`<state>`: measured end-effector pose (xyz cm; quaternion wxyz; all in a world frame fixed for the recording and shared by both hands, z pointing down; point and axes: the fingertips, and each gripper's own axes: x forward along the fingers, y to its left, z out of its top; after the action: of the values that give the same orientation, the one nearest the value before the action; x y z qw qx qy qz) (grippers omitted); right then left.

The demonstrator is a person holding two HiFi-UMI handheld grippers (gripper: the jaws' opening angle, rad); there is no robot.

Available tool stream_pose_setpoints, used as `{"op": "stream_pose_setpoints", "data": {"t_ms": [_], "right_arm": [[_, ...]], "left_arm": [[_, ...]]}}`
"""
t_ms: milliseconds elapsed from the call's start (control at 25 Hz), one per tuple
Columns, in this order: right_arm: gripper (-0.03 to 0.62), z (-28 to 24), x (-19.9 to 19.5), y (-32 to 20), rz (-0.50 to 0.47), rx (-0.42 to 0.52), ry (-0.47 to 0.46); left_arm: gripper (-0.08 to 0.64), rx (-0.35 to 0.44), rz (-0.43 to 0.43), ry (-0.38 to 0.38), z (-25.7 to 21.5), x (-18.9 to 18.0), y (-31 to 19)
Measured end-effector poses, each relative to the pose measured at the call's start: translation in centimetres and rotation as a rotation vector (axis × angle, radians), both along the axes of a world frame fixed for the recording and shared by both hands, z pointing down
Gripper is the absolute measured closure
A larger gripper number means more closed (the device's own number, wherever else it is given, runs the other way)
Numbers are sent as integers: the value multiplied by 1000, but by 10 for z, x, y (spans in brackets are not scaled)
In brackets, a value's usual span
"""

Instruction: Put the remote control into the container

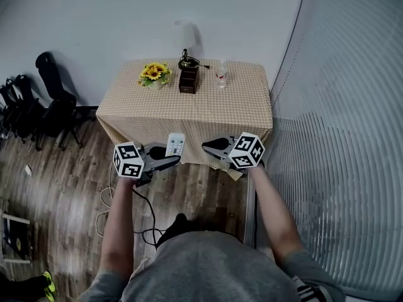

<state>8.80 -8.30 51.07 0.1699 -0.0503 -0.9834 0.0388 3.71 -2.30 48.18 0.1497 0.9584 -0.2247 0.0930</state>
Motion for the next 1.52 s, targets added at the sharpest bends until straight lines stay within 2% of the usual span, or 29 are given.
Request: {"op": "stream_pose_setpoints", "data": {"t_ms": [320,680,1000,1280,1520], "right_arm": [[574,7,8,-12,0,-9,27],[574,7,-16,-43,24,-20,30],[574,20,-66,-95,61,-18,69],[574,12,-118,-145,138,-13,77],[574,17,-144,-173,194,-28,88]], "left_arm": [[469,-2,12,9,3,5,-17],[469,0,44,4,1,-20,-49],[469,-13,93,26,8,-69,-99],[469,-19,167,9,6,-126,-145],[469,-26,217,87,-1,-160,-178]]}}
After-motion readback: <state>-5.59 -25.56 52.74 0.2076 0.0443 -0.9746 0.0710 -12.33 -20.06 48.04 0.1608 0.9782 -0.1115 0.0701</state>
